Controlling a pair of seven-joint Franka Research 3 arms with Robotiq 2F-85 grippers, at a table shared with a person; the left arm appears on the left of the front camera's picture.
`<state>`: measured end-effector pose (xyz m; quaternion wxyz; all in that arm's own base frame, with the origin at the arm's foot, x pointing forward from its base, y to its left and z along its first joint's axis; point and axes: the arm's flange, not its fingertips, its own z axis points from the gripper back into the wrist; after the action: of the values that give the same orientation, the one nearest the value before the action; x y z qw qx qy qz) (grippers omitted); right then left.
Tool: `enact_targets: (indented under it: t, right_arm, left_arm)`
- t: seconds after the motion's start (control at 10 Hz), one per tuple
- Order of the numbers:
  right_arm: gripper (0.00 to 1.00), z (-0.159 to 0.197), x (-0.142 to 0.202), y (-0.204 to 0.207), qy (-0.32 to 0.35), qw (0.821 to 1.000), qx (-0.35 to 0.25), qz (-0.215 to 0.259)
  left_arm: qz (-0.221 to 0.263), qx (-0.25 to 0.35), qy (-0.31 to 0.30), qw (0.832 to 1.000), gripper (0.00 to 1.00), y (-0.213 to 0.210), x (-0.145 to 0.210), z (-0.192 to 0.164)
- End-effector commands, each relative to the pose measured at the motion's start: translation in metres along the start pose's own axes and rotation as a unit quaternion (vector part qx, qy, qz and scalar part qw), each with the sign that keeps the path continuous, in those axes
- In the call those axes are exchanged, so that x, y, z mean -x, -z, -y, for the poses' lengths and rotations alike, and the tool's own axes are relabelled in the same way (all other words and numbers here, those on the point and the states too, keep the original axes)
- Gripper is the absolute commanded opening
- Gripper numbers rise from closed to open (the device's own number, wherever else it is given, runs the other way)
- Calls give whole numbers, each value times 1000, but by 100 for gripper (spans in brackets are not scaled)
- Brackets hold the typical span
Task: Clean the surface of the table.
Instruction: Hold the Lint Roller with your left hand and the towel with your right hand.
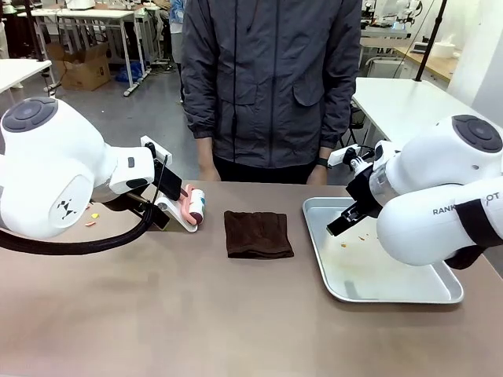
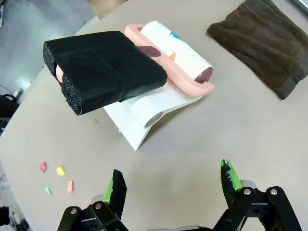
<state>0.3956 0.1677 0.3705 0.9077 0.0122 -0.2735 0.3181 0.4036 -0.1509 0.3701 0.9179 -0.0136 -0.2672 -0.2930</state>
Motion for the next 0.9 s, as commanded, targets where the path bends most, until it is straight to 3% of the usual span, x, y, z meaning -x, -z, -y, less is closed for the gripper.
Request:
enact_targets:
  t: [0.0, 0.4, 0.5, 0.6, 0.8]
  right_arm:
    - [100, 0, 0, 0, 0, 1000, 0, 0]
    - [100, 0, 0, 0, 0, 1000, 0, 0]
    - [100, 3, 2, -8, 17, 999, -38, -8]
    - [100, 7, 2, -21, 48, 995, -75, -37]
    - [100, 16, 4, -48, 161, 975, -118, -92]
  left_arm:
    - [0, 0, 0, 1000, 100, 0, 0, 0]
    - [0, 0, 0, 1000, 100, 0, 0, 0]
    - [-5, 36, -10, 999, 100, -11, 2, 1]
    - [-26, 92, -31, 995, 100, -25, 3, 0]
    - [-51, 144, -87, 984, 100, -59, 10, -7]
